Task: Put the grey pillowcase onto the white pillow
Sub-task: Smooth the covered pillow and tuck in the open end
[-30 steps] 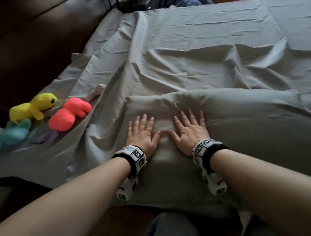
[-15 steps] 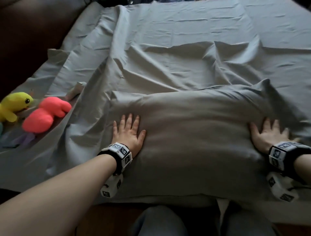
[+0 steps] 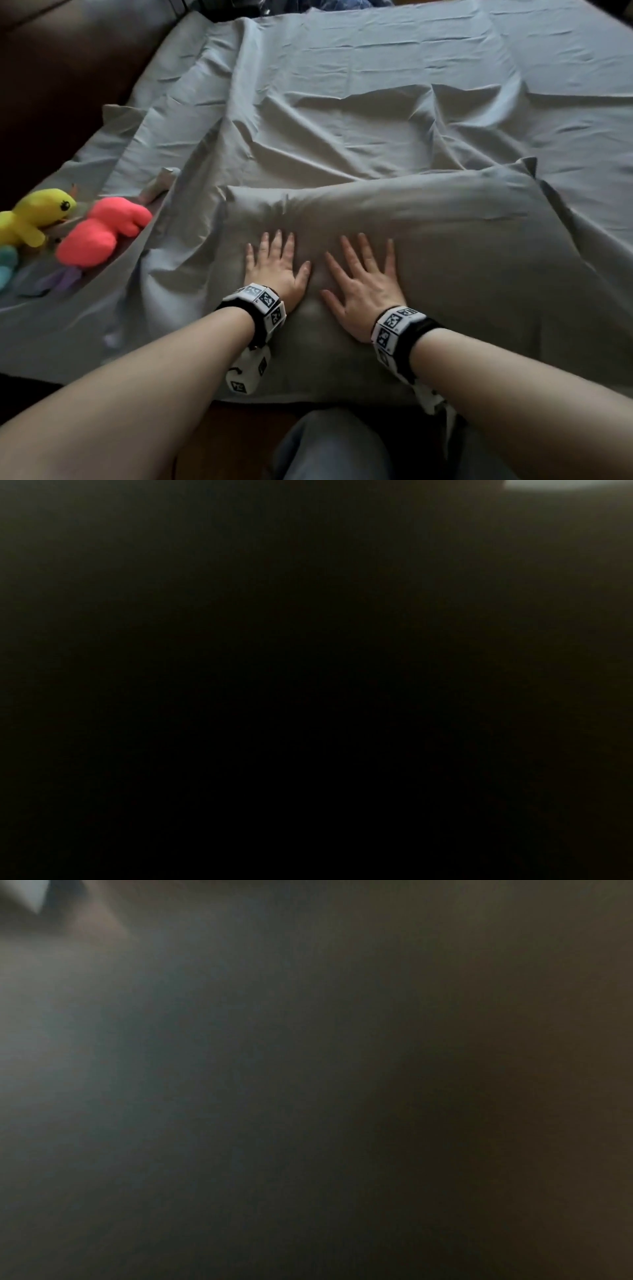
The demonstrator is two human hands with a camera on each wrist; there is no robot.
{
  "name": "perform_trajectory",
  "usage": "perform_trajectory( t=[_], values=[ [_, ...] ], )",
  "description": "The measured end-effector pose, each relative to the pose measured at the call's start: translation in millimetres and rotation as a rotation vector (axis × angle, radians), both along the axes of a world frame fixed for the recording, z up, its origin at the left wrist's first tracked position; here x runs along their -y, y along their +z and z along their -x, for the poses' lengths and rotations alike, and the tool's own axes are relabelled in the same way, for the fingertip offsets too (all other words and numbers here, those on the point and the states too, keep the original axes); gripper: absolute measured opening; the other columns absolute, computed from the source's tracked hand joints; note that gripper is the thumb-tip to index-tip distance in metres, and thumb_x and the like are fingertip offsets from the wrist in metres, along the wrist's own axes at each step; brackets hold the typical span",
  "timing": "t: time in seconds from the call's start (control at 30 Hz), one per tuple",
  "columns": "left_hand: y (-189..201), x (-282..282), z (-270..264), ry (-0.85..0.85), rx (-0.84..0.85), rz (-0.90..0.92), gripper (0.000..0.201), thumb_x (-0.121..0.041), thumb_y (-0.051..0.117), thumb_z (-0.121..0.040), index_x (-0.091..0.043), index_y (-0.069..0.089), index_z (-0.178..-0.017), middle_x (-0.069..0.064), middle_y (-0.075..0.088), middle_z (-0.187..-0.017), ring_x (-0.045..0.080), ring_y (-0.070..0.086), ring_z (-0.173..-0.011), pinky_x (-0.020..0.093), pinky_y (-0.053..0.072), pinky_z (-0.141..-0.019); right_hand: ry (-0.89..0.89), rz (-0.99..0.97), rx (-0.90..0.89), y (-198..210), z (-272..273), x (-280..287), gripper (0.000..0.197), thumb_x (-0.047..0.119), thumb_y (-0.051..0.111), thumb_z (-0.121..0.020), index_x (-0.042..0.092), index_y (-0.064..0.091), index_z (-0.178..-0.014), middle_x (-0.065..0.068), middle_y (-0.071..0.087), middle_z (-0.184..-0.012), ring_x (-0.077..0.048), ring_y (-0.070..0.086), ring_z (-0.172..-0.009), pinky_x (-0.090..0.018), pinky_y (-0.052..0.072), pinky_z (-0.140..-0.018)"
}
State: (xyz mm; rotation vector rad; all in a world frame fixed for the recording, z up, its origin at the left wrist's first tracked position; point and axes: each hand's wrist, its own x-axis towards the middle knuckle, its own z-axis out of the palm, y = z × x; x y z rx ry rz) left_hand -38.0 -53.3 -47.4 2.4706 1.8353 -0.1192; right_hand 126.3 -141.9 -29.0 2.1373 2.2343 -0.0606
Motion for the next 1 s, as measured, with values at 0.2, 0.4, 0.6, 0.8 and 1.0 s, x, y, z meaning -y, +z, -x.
perform_trajectory(
  t=[0.2, 0.4, 0.6, 0.8, 1.0],
  values=[
    [-30.5, 7.3, -3.4, -0.023, -0.012, -0.053, 0.076, -0.063, 0.016, -0.091, -0.023, -0.002, -0.154, 0.001, -0.003, -0.162, 0.024, -0.011, -0.148, 0.051, -0.009, -0.117, -0.261, 0.040, 0.123, -36.6, -113.3, 39.4, 0.076, 0.075, 0.013, -0.084, 0.040, 0.008, -0.151, -0.003, 0.001, -0.162, -0.032, -0.002, -0.148, -0.068, -0.005, -0.108],
    [-30.8, 6.0, -6.4, -0.024, 0.008, -0.031, 0.080, -0.064, 0.010, -0.087, -0.022, -0.002, -0.153, 0.001, -0.005, -0.162, 0.024, -0.012, -0.148, 0.051, -0.010, -0.117, -0.597, 0.197, 0.125, -25.1, -184.8, 76.1, 0.084, 0.076, -0.002, -0.080, 0.033, -0.001, -0.152, -0.006, -0.004, -0.162, -0.032, -0.003, -0.148, -0.068, 0.001, -0.110],
    [3.4, 4.6, -4.6, -0.003, -0.002, 0.003, 0.085, -0.065, 0.008, -0.081, -0.020, -0.003, -0.154, 0.005, -0.010, -0.162, 0.025, -0.014, -0.148, 0.051, -0.011, -0.117, -0.503, 0.079, 0.000, 54.4, -184.1, 3.3, 0.086, 0.079, -0.008, -0.078, 0.035, -0.005, -0.152, 0.002, -0.012, -0.161, -0.024, -0.011, -0.148, -0.063, -0.007, -0.113],
    [62.5, -36.2, -10.2, -0.145, 0.045, -0.111, 0.075, -0.050, 0.036, -0.083, -0.015, 0.028, -0.149, 0.014, 0.021, -0.158, 0.028, 0.013, -0.147, 0.042, 0.008, -0.121, -0.055, 0.234, -0.176, 86.7, -59.6, -135.2, 0.075, 0.076, 0.015, -0.085, 0.040, 0.014, -0.151, 0.005, 0.004, -0.162, -0.023, 0.001, -0.149, -0.060, 0.001, -0.116],
    [32.7, -79.2, -10.2, 0.012, -0.005, 0.105, 0.070, -0.053, 0.029, -0.094, -0.025, 0.007, -0.154, 0.008, -0.001, -0.162, 0.026, -0.004, -0.149, 0.046, -0.001, -0.120, -0.026, 0.427, -0.107, 35.2, -23.5, -182.4, 0.076, 0.075, 0.010, -0.084, 0.039, 0.020, -0.150, 0.004, 0.009, -0.162, -0.031, 0.003, -0.148, -0.067, -0.005, -0.110]
  ],
)
